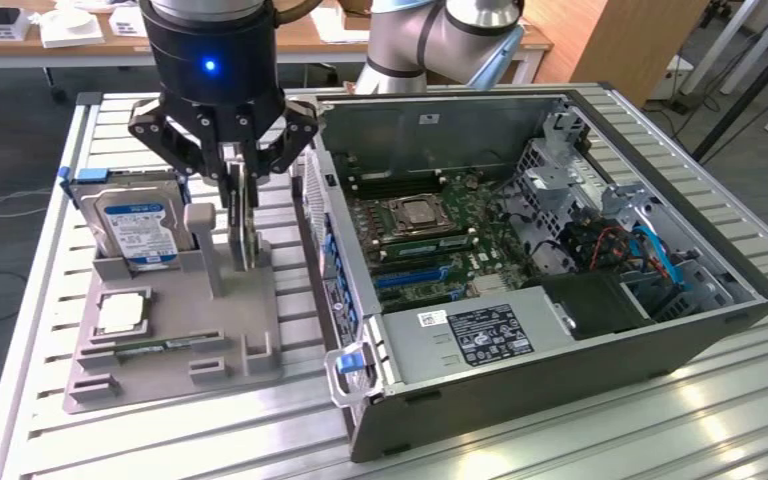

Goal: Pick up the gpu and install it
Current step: 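Pick up the gpu and move the gpu toward the slot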

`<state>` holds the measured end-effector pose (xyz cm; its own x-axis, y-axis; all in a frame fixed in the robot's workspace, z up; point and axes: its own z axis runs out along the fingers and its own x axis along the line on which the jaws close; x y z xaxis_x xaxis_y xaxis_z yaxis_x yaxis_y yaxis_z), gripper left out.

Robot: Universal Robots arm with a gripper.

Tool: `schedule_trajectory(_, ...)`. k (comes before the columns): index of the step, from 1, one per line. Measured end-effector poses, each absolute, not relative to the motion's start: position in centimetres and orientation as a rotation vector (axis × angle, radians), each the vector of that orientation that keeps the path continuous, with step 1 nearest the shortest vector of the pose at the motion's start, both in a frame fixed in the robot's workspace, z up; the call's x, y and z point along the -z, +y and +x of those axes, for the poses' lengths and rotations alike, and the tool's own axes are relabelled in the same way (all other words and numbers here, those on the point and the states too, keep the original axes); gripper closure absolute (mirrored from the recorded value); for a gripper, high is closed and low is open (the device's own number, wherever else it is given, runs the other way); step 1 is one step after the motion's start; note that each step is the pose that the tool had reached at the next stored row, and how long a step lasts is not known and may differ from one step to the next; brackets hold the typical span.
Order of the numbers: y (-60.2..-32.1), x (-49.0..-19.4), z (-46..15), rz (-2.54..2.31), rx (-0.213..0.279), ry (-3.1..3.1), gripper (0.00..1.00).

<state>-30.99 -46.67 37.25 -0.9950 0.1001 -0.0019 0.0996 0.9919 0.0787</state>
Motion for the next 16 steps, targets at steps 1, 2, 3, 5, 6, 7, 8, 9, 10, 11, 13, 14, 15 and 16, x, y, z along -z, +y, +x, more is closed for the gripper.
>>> schedule_trajectory(1, -46.7, -37.3, -31.0, 0.157, -0.123, 3.129, 0.73)
schedule_trajectory(2, -46.7, -37.3, -31.0, 0.157, -0.123, 3.129, 0.73)
schedule_trajectory(3, -46.7, -37.3, -31.0, 0.157, -0.123, 3.130, 0.73)
schedule_trajectory(5, -46.7, -37.7, -30.7, 0.157, -0.123, 3.131, 0.73)
schedule_trajectory(6, -46.7, -37.9, -30.5, 0.157, -0.123, 3.133, 0.73)
schedule_trajectory(7, -46.7, -38.2, -30.2, 0.158, -0.123, 3.138, 0.73)
schedule_trajectory(8, -46.7, -38.4, -29.8, 0.158, -0.123, 3.143, 0.73)
schedule_trajectory(9, -46.7, -38.7, -29.5, 0.159, -0.123, 3.147, 0.73)
schedule_trajectory(10, -46.7, -39.0, -29.2, 0.159, -0.122, 3.152, 0.73)
schedule_trajectory(11, -46.7, -39.3, -28.8, 0.160, -0.122, 3.155, 0.73)
schedule_trajectory(13, -46.7, -39.9, -28.0, 0.161, -0.122, 3.162, 0.73)
schedule_trajectory(14, -46.7, -40.1, -27.6, 0.161, -0.122, 3.164, 0.73)
schedule_trajectory(15, -46.7, -40.3, -27.2, 0.161, -0.122, 3.166, 0.73)
schedule_trajectory(16, -46.7, -40.6, -26.7, 0.161, -0.122, 3.168, 0.73)
